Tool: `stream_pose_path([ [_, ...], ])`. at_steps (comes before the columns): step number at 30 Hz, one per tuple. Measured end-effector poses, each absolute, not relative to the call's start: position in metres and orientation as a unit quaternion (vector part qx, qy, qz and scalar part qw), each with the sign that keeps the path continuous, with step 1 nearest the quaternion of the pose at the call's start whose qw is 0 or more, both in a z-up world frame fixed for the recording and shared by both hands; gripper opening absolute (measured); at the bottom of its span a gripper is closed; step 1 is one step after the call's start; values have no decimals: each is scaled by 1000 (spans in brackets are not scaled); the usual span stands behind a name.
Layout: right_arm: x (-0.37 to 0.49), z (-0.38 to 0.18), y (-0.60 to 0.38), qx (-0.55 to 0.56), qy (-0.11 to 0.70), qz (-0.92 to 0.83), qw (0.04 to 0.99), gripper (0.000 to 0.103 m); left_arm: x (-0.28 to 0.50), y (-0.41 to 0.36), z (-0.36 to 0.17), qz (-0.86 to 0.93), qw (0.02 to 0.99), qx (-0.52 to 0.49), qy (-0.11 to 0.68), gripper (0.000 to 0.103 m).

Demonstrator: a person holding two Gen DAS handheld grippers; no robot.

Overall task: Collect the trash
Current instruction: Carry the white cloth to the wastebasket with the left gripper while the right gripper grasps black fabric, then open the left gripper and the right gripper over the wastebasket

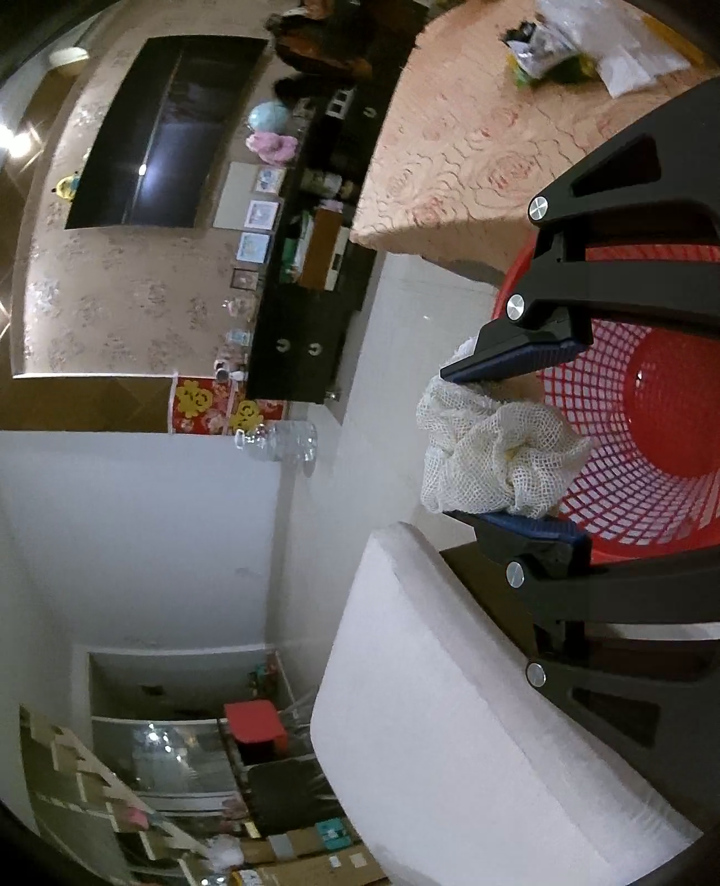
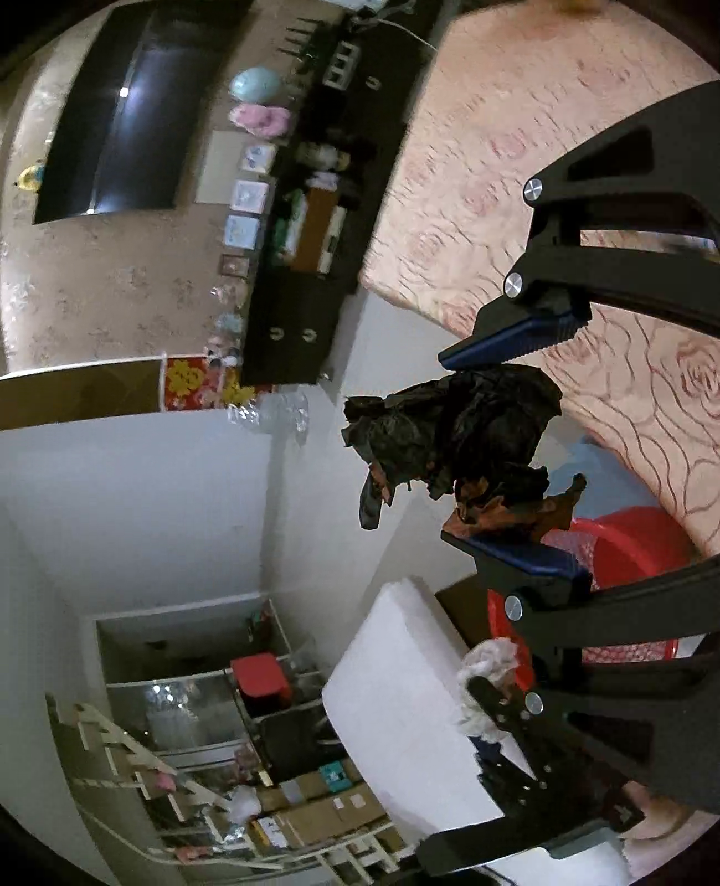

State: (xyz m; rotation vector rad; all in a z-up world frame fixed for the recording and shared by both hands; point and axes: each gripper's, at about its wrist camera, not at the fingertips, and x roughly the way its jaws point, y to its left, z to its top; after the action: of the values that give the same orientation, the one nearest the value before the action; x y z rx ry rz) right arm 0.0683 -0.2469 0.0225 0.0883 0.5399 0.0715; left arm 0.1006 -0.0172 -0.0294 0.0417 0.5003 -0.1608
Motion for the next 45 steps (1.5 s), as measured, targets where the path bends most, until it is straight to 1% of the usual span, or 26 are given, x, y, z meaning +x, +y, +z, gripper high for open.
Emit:
stream_pose_path([
  [4,88,-9,-233,46,313,57,947,55,101,-19,-39,-80,961,44,262,40],
  [9,95,-36,-203,34,347,98,932,55,105,-17,-47,-86,954,48,283,40],
  [12,100,-43,-188,35,359,112,926,55,109,-19,-52,-89,949,56,298,40],
  [17,104,-51,-171,32,371,135,918,56,112,-12,-61,-89,943,62,315,43],
  [19,104,-53,-164,32,373,141,916,57,114,-9,-63,-88,941,60,322,46],
  [21,104,-56,-161,35,378,147,913,61,114,-5,-65,-90,939,57,327,54],
  [22,104,-57,-160,37,380,151,912,62,115,-4,-65,-90,939,55,328,56],
  [24,105,-57,-158,39,383,153,910,69,115,-3,-64,-88,940,52,325,65],
  [26,104,-58,-156,41,383,153,910,72,114,0,-64,-86,941,48,323,69],
  [33,103,-53,-166,48,378,144,913,74,114,1,-62,-78,944,44,319,80],
  [39,96,-45,-179,44,363,125,922,74,110,1,-57,-72,950,36,303,88],
  [45,85,-35,-194,36,341,100,934,76,103,-4,-54,-74,954,34,289,91],
])
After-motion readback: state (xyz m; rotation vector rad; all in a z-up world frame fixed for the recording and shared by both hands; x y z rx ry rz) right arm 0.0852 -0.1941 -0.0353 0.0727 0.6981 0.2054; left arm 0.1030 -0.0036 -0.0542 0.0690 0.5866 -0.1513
